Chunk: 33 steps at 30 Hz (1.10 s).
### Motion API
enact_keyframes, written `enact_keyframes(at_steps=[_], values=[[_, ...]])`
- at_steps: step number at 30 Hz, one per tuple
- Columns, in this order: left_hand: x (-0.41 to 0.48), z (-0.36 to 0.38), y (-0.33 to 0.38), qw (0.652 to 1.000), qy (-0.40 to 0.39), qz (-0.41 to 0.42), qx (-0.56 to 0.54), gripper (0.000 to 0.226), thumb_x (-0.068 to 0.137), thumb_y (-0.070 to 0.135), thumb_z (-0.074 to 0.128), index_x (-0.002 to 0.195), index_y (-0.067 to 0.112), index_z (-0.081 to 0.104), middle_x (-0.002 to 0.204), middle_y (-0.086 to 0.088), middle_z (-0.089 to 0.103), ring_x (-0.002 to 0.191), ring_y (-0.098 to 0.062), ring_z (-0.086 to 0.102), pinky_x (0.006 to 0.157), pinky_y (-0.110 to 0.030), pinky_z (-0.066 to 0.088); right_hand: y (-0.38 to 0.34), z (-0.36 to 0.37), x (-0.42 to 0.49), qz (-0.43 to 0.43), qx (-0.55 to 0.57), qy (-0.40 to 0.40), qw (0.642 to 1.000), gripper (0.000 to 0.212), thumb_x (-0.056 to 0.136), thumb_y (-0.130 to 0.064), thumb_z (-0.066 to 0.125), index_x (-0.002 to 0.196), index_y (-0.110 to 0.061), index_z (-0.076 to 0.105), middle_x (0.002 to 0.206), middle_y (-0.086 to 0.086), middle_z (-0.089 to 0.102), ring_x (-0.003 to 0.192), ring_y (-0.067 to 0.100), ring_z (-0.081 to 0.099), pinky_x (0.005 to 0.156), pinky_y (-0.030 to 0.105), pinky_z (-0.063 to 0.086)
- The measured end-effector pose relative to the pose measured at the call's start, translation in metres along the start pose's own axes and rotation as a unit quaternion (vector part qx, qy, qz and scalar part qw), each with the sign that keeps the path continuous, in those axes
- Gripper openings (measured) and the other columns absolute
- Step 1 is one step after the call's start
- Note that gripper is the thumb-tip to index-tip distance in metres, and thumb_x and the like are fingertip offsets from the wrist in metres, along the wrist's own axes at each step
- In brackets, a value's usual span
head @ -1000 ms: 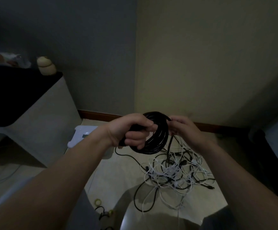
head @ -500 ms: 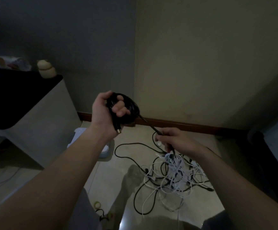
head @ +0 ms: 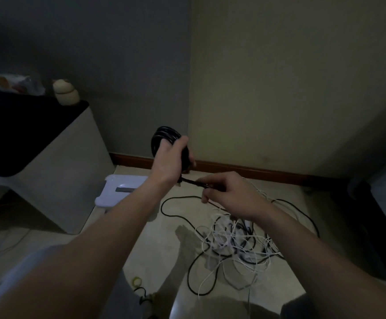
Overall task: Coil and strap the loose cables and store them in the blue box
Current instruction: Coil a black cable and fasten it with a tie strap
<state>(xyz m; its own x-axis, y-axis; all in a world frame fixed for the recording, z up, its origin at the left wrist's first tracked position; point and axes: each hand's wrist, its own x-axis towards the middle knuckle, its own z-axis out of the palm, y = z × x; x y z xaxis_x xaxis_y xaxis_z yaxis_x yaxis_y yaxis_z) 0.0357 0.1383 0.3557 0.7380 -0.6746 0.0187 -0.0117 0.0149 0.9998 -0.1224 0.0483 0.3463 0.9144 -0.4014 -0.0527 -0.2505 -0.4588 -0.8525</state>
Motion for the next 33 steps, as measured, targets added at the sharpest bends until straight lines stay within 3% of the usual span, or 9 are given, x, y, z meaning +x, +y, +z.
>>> enact_keyframes(at_steps=[2,5,12,16,19,23,27,30,33], values=[[0.000,0.003,-0.010,0.994,-0.017,0.014,0.104,0.028,0.099,0.037,0.050,0.081,0.016,0.044,0.066,-0.004,0.066,0.070,-0.027,0.063,0.076,-0.044,0.050,-0.006,-0.003,-0.001,-0.010,0.061,0.039,0.997,0.019,0.091,-0.004,0.064,0.102,-0.018,0.072,0.088,-0.006,0.074,0.074,-0.003,0.065,0.069,0.014,0.048],[0.001,0.006,-0.022,0.970,-0.039,0.032,0.239,0.028,0.098,0.042,0.054,0.084,0.023,0.040,0.070,0.004,0.064,0.064,-0.006,0.060,0.060,-0.032,0.040,-0.009,-0.007,-0.004,-0.019,0.126,0.051,0.990,0.022,0.091,0.008,0.061,0.107,-0.005,0.065,0.085,0.012,0.076,0.052,-0.007,0.059,0.055,0.005,0.041],[-0.004,0.004,-0.025,0.895,-0.154,0.034,0.417,0.058,0.076,0.082,0.030,0.082,0.027,0.045,0.074,-0.002,0.064,0.073,-0.025,0.061,0.066,-0.042,0.045,-0.006,-0.019,-0.003,0.008,0.053,0.091,0.994,0.021,0.074,-0.016,0.087,0.085,-0.016,0.069,0.067,0.003,0.074,0.060,0.009,0.066,0.061,0.027,0.051],[-0.010,0.003,-0.020,0.891,-0.254,0.012,0.377,0.088,0.069,0.093,0.040,0.080,0.008,0.059,0.056,-0.004,0.064,0.050,-0.016,0.058,0.058,-0.035,0.048,0.000,-0.028,-0.003,0.033,-0.141,0.178,0.973,0.045,0.053,-0.067,0.075,0.069,-0.027,0.060,0.061,-0.008,0.063,0.059,0.010,0.058,0.057,0.033,0.045],[-0.012,0.001,-0.016,0.895,-0.334,-0.066,0.288,0.086,0.066,0.089,0.056,0.091,0.008,0.063,0.051,-0.001,0.055,0.044,-0.016,0.049,0.048,-0.029,0.041,0.004,-0.030,-0.004,0.033,-0.223,0.224,0.948,0.052,0.047,-0.077,0.061,0.068,-0.030,0.053,0.060,-0.011,0.059,0.059,0.007,0.055,0.055,0.032,0.044],[-0.016,0.001,-0.008,0.891,-0.390,-0.103,0.211,0.078,0.077,0.082,0.053,0.087,0.006,0.064,0.048,-0.009,0.045,0.041,-0.021,0.037,0.053,-0.032,0.038,0.013,-0.028,-0.001,-0.011,-0.084,0.194,0.977,0.040,0.058,-0.063,0.068,0.077,-0.031,0.055,0.055,-0.013,0.050,0.052,0.006,0.042,0.053,0.032,0.039],[-0.026,0.000,0.006,0.885,-0.441,-0.128,0.084,0.068,0.094,0.070,0.035,0.081,0.006,0.057,0.040,-0.005,0.034,0.035,-0.016,0.028,0.049,-0.027,0.033,0.014,-0.022,0.003,-0.079,0.107,0.150,0.980,0.032,0.087,-0.039,0.065,0.082,-0.008,0.057,0.068,0.012,0.049,0.068,0.014,0.046,0.065,0.038,0.041],[-0.034,0.000,0.012,0.875,-0.452,-0.171,0.008,0.070,0.096,0.067,0.021,0.080,0.006,0.052,0.038,-0.001,0.031,0.030,-0.015,0.028,0.042,-0.019,0.034,0.009,-0.008,0.007,-0.073,0.187,0.143,0.969,0.024,0.089,-0.031,0.055,0.076,-0.012,0.051,0.062,-0.011,0.043,0.063,0.004,0.040,0.061,0.021,0.034],[-0.038,-0.002,0.018,0.873,-0.440,-0.209,-0.042,0.070,0.099,0.063,0.015,0.078,0.005,0.050,0.037,0.000,0.030,0.028,-0.014,0.028,0.041,-0.017,0.035,0.007,0.006,0.014,-0.052,0.242,0.164,0.955,0.017,0.085,-0.029,0.052,0.072,-0.020,0.047,0.060,-0.014,0.044,0.060,0.003,0.041,0.057,0.019,0.035]])
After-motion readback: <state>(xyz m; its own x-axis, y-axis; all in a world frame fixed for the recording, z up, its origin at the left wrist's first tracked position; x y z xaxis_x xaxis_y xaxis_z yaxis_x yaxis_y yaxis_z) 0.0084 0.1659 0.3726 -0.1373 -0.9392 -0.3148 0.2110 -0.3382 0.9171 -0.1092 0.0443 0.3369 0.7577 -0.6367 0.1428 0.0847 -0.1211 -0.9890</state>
